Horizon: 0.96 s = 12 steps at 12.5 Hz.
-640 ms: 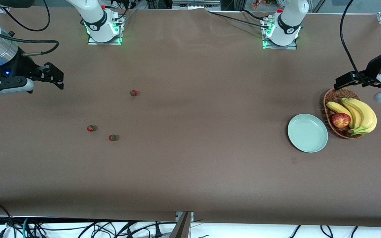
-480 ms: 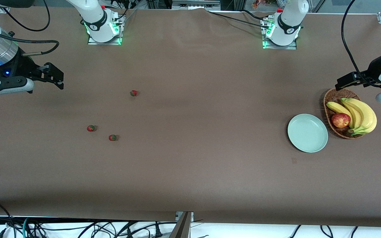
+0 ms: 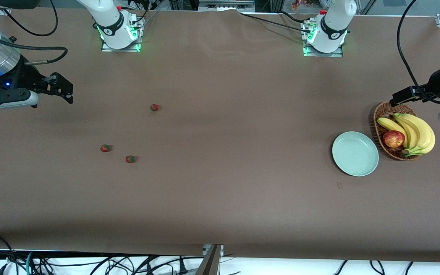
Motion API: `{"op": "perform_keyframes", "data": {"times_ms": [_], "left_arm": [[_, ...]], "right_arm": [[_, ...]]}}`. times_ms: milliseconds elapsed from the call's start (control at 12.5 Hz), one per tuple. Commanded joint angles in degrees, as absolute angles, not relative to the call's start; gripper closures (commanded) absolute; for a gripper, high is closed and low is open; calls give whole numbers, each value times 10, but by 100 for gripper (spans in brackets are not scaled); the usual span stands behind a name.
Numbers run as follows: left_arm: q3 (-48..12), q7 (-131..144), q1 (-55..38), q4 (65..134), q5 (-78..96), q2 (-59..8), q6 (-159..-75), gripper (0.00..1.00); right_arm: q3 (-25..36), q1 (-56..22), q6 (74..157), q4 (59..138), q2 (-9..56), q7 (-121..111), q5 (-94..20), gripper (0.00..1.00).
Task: Collect all strawberries into plate
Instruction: 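Move the right gripper down to the nearest red strawberry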
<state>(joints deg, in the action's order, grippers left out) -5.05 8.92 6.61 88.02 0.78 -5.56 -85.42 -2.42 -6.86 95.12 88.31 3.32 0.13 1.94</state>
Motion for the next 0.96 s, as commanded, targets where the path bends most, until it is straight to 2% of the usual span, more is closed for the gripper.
{"op": "perform_keyframes", "data": {"times_ms": [0,240,720,880], "left_arm": [[-56,90,62,860,4,-65,-851,0],[-55,89,62,860,4,-65,-851,0],[-57,91,61,860,4,-65,-851,0],[-56,89,61,859,4,-65,-851,0]], "right_arm": [[-28,-69,941,874,32,9,23,0],[-25,-69,944,875,34,8,23,0],[-29,-81,954,883,172,-8,43,0],[-29,-79,990,901,230,-9,42,0]]}}
